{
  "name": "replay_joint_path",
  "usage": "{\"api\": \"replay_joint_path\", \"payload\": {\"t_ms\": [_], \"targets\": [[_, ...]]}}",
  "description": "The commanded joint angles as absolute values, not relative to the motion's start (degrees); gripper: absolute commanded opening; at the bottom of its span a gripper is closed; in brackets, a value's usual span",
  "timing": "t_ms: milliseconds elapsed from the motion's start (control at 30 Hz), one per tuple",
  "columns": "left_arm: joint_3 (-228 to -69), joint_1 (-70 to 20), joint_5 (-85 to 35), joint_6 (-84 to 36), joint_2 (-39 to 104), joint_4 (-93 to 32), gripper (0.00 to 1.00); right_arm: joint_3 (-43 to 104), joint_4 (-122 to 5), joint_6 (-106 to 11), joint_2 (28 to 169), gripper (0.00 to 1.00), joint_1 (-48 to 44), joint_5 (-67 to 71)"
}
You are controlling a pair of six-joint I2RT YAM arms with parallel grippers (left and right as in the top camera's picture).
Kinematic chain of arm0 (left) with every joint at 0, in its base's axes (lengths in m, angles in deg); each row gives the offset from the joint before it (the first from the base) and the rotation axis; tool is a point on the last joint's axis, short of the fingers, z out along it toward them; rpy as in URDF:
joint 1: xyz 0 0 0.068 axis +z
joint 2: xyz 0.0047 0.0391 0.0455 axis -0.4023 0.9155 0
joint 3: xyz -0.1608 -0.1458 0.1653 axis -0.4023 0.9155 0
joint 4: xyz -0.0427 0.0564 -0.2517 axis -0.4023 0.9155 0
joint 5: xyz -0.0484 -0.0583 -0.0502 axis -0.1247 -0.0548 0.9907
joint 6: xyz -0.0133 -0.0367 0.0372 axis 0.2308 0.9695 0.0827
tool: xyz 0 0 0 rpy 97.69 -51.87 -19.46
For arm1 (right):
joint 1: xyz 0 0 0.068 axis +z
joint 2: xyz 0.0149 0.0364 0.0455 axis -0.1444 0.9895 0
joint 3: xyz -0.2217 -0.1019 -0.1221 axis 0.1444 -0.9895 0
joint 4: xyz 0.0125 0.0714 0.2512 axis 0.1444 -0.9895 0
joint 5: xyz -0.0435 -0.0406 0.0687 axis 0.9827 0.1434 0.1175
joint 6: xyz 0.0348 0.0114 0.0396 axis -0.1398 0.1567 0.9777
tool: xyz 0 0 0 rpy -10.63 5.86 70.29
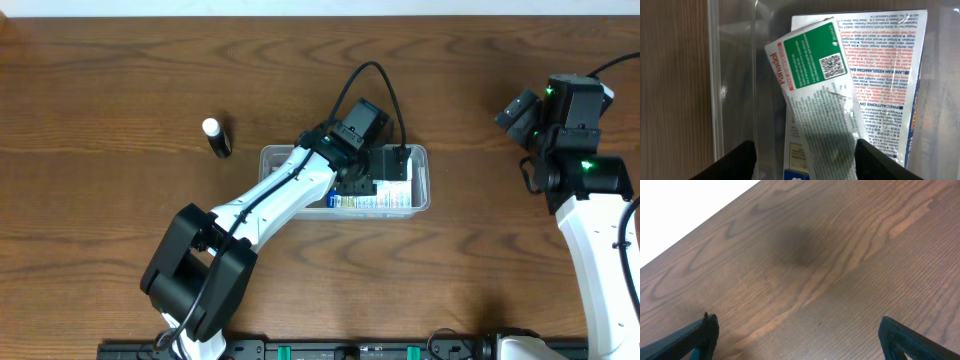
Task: Pack container
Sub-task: 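Lower the white box into the container's right side and release it, then withdraw the left gripper and move it to the dark bottle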
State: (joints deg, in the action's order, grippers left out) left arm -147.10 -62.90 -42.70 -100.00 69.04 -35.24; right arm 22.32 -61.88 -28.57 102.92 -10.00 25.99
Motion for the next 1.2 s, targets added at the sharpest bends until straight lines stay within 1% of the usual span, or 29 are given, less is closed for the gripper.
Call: {"api": "replay_joint_path", "payload": {"t_ms": [0, 200, 267, 333, 400, 433, 500, 600, 633, 667, 733, 833, 900, 967, 1167], "targets": [[-147.2, -63.1, -43.3, -97.0, 66.8, -35.5, 0.65, 22.8, -61.9, -27.8, 103.0, 0.99, -10.7, 26.3], [-147.2, -63.1, -43.3, -91.1, 60.4, -35.3, 0.65, 22.8, -61.9, -27.8, 103.0, 0.99, -10.7, 26.3], [-147.2, -63.0, -43.7, -88.1, 57.3, -35.0, 0.70, 22.8, -61.9, -27.8, 103.0, 0.99, -10.7, 26.3], [-147.3, -62.6, -49.1, -84.1, 54.0, -35.0, 0.71, 22.8, -61.9, -27.8, 103.0, 0.99, -10.7, 26.3], [-147.2, -61.7, -58.3, -80.0, 51.1, -35.1, 0.72, 22.8, -61.9, -27.8, 103.0, 0.99, -10.7, 26.3], [-147.2, -60.8, -62.9, -77.9, 49.9, -35.1, 0.75, 22.8, -61.9, -27.8, 103.0, 0.99, -10.7, 26.3], [-147.2, -58.1, -70.5, -72.8, 47.9, -35.0, 0.85, 22.8, -61.9, -27.8, 103.0, 0.99, -10.7, 26.3], [-147.2, -51.8, -75.4, -63.5, 46.5, -33.2, 0.98, 22.8, -61.9, -27.8, 103.0, 0.99, -10.7, 26.3], [-147.2, -49.6, -75.4, -60.7, 46.5, -31.8, 0.98, 22.8, -61.9, -27.8, 103.0, 0.99, -10.7, 26.3], [-147.2, -46.3, -75.2, -54.7, 46.7, -29.1, 0.98, 22.8, -61.9, -27.8, 103.0, 0.99, -10.7, 26.3], [-147.2, -43.1, -73.6, -47.6, 47.0, -25.6, 0.98, 22.8, -61.9, -27.8, 103.0, 0.99, -10.7, 26.3], [-147.2, -38.2, -65.0, -38.4, 47.6, -20.2, 0.98, 22.8, -61.9, -27.8, 103.0, 0.99, -10.7, 26.3], [-147.1, -35.7, -57.4, -36.5, 47.9, -17.4, 0.98, 22.8, -61.9, -27.8, 103.0, 0.99, -10.7, 26.3], [-146.9, -33.9, -53.4, -36.5, 48.0, -16.5, 0.98, 22.8, -61.9, -27.8, 103.0, 0.99, -10.7, 26.3], [-146.8, -29.8, -53.7, -35.1, 48.2, -20.3, 0.98, 22.8, -61.9, -27.8, 103.0, 0.99, -10.7, 26.3]]}}
